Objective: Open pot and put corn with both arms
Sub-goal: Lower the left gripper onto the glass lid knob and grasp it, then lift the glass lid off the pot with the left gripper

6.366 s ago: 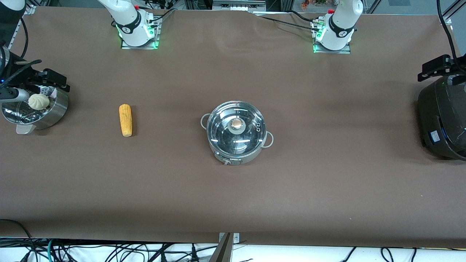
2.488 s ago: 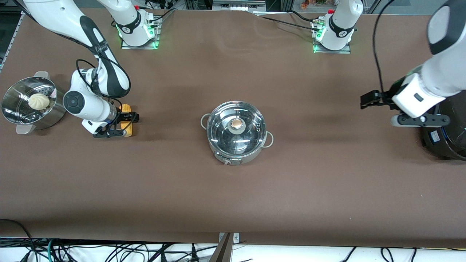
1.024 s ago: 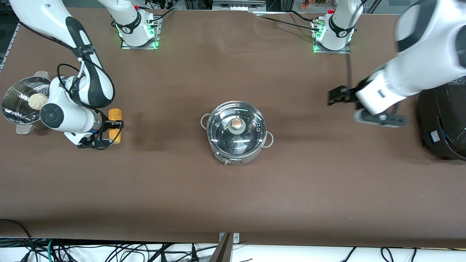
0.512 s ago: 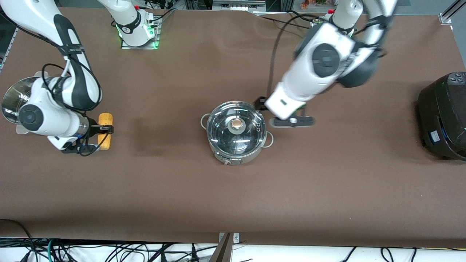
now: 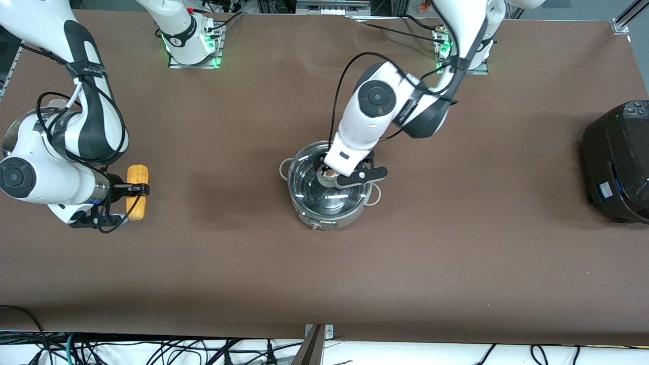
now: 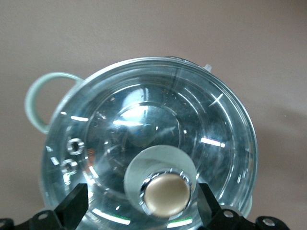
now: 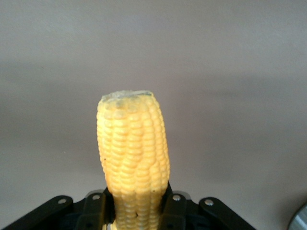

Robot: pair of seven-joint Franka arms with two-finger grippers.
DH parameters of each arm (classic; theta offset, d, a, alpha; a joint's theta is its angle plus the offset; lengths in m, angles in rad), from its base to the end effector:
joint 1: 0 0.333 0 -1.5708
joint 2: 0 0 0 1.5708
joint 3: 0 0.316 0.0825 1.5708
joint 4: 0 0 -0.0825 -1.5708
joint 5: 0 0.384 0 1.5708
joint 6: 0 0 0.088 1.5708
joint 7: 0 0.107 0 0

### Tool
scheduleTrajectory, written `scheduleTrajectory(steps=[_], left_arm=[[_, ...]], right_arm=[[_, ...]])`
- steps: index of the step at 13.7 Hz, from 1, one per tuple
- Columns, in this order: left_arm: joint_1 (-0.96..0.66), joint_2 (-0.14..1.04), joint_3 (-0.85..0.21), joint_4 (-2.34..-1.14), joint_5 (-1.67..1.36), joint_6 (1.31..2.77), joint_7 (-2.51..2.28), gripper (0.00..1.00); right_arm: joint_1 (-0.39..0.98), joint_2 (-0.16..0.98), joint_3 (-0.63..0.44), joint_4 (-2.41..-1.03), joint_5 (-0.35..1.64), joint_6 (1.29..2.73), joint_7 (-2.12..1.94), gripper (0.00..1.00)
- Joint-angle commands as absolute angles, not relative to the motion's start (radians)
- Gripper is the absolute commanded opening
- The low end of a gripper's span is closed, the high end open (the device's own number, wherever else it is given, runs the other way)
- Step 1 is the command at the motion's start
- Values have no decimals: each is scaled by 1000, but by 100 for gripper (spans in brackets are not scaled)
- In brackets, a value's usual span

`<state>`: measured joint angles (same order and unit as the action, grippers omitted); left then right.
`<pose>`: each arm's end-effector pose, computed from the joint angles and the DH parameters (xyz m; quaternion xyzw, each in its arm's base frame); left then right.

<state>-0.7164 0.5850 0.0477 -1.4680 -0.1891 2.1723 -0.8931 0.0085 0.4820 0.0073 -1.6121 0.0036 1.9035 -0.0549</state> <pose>0.5582 -0.4582 0.3509 0.9837 0.1551 -0.0053 0.0905 0.6595 0.0101 0.3326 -0.9949 -0.0342 0.0951 0.0052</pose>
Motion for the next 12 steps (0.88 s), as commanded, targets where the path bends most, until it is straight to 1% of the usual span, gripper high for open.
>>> scheduleTrajectory(steps=[1,6,7,8,9,10,12], left_arm=[[-764,670,90,-1344,-198,2163,-984,100],[-778,676,91,-1338,-190,2161,-996,99],[-776,675,91,-1342,-189,2161,-989,97],[-776,672,91,-1344,-189,2157,-980,89],[-776,669,91,-1345,-184,2154,-979,75],[-776,669,91,-1347,-169,2152,-974,62],[-776,667,87,-1353,-155,2151,-970,49]], right_arm=[[14,499,12,-1572,9,1875,-43,0],[26,495,15,-1563,17,1858,-41,0],[34,497,15,-1531,34,1832,-41,0],[41,499,15,-1508,49,1801,-37,0],[44,500,15,-1497,60,1790,-20,0],[52,500,15,-1491,61,1787,-6,0],[66,499,15,-1491,63,1787,-2,0]])
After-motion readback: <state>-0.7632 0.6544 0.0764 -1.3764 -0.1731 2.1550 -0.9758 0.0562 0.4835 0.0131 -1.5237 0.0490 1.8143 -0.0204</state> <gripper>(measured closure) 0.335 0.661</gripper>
